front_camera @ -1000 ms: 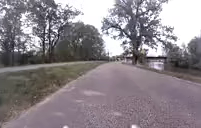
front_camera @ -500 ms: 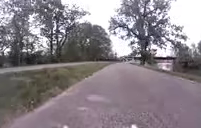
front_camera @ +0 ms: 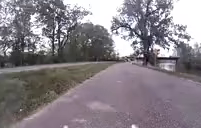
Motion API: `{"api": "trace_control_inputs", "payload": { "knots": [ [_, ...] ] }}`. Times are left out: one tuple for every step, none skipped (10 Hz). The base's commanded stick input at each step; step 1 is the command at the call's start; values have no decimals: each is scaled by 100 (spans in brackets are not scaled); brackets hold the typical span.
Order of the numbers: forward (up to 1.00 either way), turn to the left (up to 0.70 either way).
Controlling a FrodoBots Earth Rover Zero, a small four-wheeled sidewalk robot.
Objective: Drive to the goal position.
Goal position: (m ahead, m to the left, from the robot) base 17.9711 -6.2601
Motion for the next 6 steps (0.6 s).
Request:
{"api": "trace_control_inputs", "payload": {
  "knots": [
    [97, 0],
    [100, 0],
    [100, 0],
    [100, 0],
    [100, 0],
    [100, 0]
  ]
}}
